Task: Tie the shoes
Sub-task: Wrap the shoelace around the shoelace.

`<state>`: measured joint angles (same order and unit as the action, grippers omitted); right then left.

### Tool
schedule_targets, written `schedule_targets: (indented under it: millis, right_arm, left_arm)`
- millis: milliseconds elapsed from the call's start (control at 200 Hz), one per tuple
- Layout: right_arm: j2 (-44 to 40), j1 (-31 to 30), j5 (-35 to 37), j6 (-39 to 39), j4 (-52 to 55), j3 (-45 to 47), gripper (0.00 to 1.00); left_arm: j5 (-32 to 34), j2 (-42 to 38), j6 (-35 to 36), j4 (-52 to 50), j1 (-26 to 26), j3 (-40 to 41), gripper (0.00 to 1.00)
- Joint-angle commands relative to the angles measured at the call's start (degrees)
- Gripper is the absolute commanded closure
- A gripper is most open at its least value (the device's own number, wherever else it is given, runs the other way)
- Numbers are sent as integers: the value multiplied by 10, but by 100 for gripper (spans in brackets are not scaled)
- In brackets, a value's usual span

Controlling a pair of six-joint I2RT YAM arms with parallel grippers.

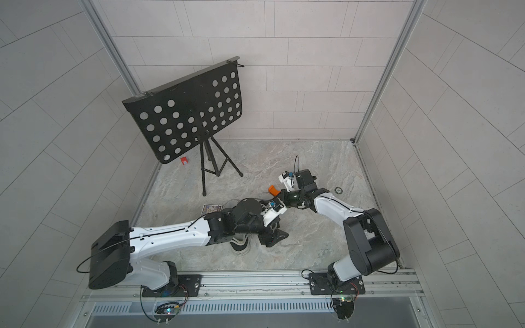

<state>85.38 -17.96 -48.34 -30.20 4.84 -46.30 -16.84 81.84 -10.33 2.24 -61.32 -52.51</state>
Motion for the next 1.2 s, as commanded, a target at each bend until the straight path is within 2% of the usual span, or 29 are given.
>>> schedule_targets:
  millis: [0, 165, 305, 505, 710, 925, 1046, 1196]
  right_arm:
    - [-21, 2, -11, 8, 8, -1, 100]
    - [-32, 2, -27, 5, 7, 2, 100]
    - [-40, 2, -36, 2, 7, 2, 100]
    - [-37, 2, -52, -1, 10, -1, 100]
    - [-34, 2, -55, 6, 19, -4, 100]
    - [-38, 3, -38, 17, 38, -6, 100]
    - [-72, 3, -3, 27, 61, 7, 82]
    - [-134, 5, 12, 2, 46, 70, 62]
  left_arm:
    - [8, -12, 14, -38, 50, 15, 36]
    - [1, 21, 43, -57, 118, 0, 56]
    - [-11, 63, 63, -59, 149, -30, 60]
    - [-25, 113, 91, -72, 154, -76, 66]
    - [-58, 143, 93, -64, 156, -94, 66]
    - [-56, 125, 74, -30, 155, -67, 91]
    - [-35, 104, 58, -16, 156, -40, 97]
    - [-29, 90, 42, -9, 158, -22, 97]
